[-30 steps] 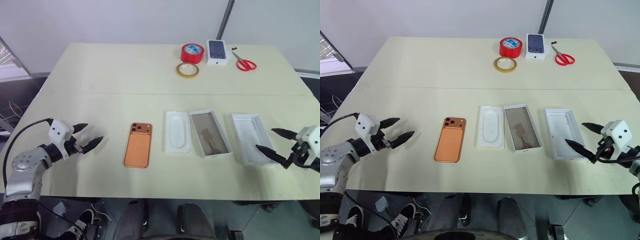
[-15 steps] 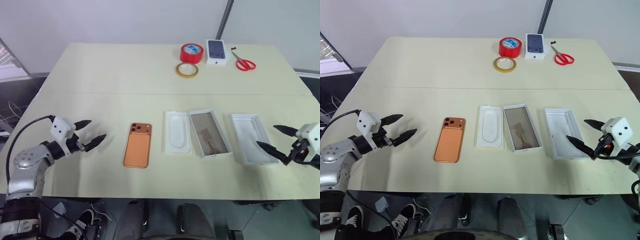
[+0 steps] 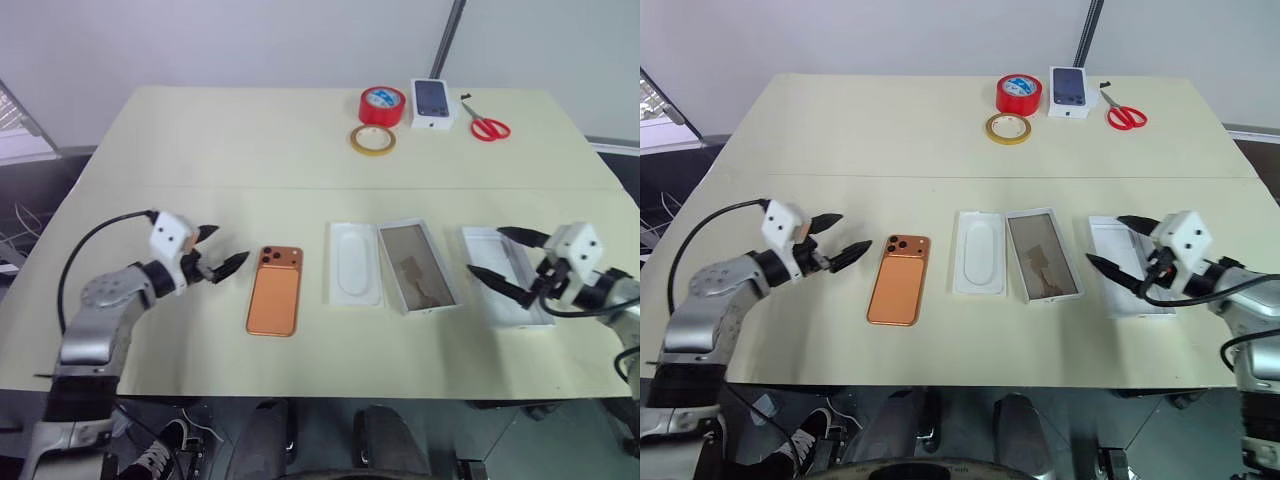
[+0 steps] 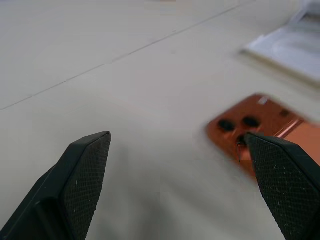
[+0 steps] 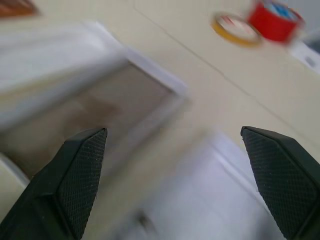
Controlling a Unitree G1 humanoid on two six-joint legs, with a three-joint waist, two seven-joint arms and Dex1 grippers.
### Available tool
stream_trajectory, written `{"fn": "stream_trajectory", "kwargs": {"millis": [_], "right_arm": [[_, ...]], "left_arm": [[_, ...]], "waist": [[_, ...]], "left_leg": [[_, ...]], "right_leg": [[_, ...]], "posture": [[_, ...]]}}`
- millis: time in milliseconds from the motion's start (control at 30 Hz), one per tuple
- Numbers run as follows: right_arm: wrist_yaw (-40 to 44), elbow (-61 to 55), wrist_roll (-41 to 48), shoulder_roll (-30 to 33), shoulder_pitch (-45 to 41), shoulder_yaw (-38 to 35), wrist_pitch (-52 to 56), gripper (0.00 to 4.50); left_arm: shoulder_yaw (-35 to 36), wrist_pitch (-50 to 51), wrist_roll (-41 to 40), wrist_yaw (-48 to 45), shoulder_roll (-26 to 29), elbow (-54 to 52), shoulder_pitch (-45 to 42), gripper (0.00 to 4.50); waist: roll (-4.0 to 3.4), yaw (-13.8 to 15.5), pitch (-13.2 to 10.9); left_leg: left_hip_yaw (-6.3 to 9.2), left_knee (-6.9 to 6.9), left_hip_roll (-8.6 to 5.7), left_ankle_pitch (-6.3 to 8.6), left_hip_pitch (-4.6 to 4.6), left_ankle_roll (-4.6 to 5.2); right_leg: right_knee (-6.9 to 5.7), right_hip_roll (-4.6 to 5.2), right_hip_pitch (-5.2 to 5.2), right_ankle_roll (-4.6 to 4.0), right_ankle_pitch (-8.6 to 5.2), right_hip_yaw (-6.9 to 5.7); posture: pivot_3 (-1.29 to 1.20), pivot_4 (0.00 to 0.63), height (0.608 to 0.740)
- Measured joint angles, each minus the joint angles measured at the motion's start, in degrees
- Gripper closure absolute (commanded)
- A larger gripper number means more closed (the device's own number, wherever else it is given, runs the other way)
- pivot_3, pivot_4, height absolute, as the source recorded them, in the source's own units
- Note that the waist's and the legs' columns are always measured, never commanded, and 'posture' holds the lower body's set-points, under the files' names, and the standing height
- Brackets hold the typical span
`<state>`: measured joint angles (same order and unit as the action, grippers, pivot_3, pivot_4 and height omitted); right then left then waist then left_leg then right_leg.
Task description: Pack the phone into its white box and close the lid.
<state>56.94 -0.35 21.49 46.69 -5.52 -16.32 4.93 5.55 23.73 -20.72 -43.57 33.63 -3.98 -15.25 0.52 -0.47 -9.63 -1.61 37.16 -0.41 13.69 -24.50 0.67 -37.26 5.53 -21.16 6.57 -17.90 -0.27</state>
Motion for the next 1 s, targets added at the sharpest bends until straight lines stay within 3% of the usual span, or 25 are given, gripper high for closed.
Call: {"fn": "stream_trajectory", "kwargs": {"millis": [200, 467, 1000], "right_arm": [[0.5, -1.6, -2.2, -2.3, -6.8, 8.3, -0.2, 0.04], [-0.5, -2.1, -3.5, -5.9, -7.5, 12.5, -0.6, 0.04], [-3.6, -2.4, -4.5, -8.2, -6.3, 12.9, -2.1, 0.04]], "left_arm": [[-7.2, 22.1, -6.5, 0.5, -3.0, -6.1, -5.4, 0.00], [1.5, 49.1, -21.9, 9.9, -14.6, -5.0, -14.9, 0.00], [-0.2, 56.4, -19.9, 21.6, -23.2, 1.5, -19.3, 0.00]], "waist": [[0.02, -0.1, 0.0], [0.06, 0.2, 0.0], [0.08, 1.1, 0.0]], "left_leg": [[0.01, 0.04, -0.02, -0.02, -0.01, 0.01], [0.03, 0.18, -0.04, -0.04, 0.00, 0.00], [0.04, 0.17, -0.02, -0.29, 0.09, -0.44]], "right_leg": [[-0.06, -0.08, -0.01, 0.02, -0.01, -0.01], [-0.16, -0.20, 0.05, 0.07, -0.03, -0.07], [-0.17, -0.32, 0.11, 0.08, -0.03, -0.04]], "posture": [[0.00, 0.150, 0.728], [0.00, 0.150, 0.728], [0.00, 0.150, 0.728]]}}
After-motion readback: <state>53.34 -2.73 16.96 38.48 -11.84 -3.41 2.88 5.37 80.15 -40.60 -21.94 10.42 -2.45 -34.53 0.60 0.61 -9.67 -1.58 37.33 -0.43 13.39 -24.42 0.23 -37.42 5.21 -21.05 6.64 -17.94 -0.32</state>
